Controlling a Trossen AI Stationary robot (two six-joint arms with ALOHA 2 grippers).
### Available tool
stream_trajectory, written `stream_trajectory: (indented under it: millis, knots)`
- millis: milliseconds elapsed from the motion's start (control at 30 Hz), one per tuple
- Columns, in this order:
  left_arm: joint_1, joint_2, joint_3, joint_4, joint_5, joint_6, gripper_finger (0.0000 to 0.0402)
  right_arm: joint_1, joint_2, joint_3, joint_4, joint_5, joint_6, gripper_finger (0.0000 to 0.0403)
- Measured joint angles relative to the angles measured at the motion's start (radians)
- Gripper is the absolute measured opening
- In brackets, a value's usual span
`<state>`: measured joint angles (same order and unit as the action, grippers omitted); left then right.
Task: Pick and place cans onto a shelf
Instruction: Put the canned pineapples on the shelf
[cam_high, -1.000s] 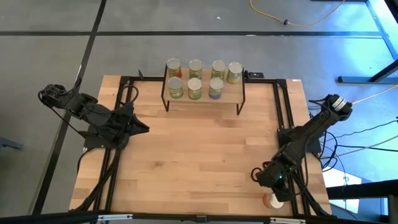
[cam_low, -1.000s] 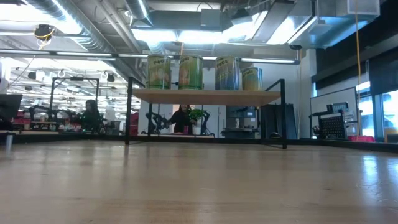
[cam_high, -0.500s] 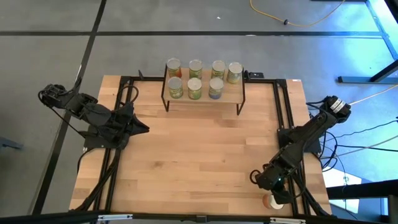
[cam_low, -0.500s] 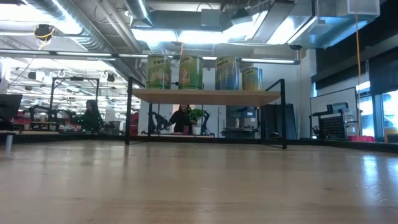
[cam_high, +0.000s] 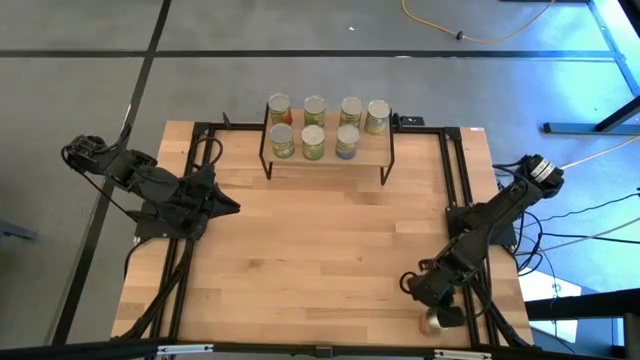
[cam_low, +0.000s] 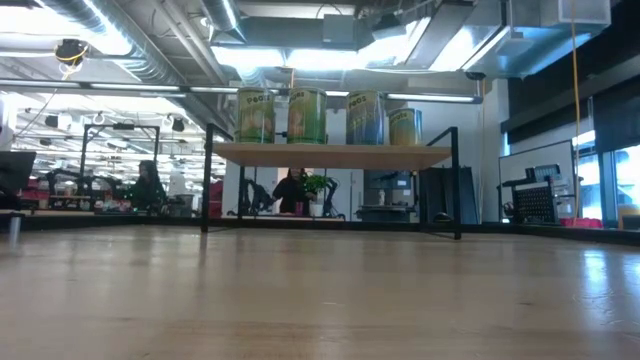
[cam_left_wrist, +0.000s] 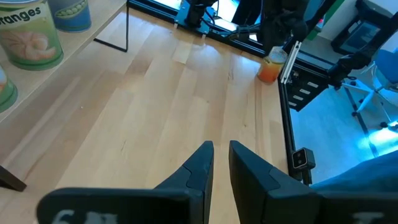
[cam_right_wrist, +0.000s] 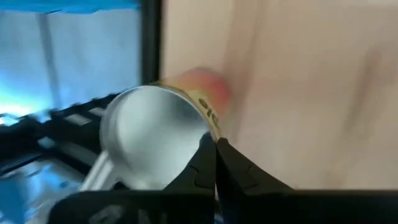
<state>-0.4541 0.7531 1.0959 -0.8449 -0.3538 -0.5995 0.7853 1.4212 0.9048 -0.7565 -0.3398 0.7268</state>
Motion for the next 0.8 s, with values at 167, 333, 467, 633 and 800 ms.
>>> stream_trajectory:
  millis: [167, 333, 467, 633, 800]
  knots:
    - [0.000, 0.000, 0.000, 0.000, 0.000, 0.000, 0.0044, -0.002, 0.006, 0.059, -0.117, 0.102, -0.025, 0.0001]
    - [0.000, 0.000, 0.000, 0.000, 0.000, 0.000, 0.0044, -0.003, 0.003, 0.095, -0.167, 0.110, -0.027, 0.0001]
    - [0.000, 0.000, 0.000, 0.000, 0.000, 0.003, 0.0044, -0.003, 0.002, 0.111, -0.172, 0.116, -0.029, 0.0000]
    - [0.000, 0.000, 0.000, 0.000, 0.000, 0.007, 0.0044, -0.016, 0.001, 0.151, -0.224, 0.145, -0.057, 0.0000]
    - [0.000, 0.000, 0.000, 0.000, 0.000, 0.007, 0.0044, -0.054, 0.000, 0.184, -0.271, 0.159, -0.092, 0.0000]
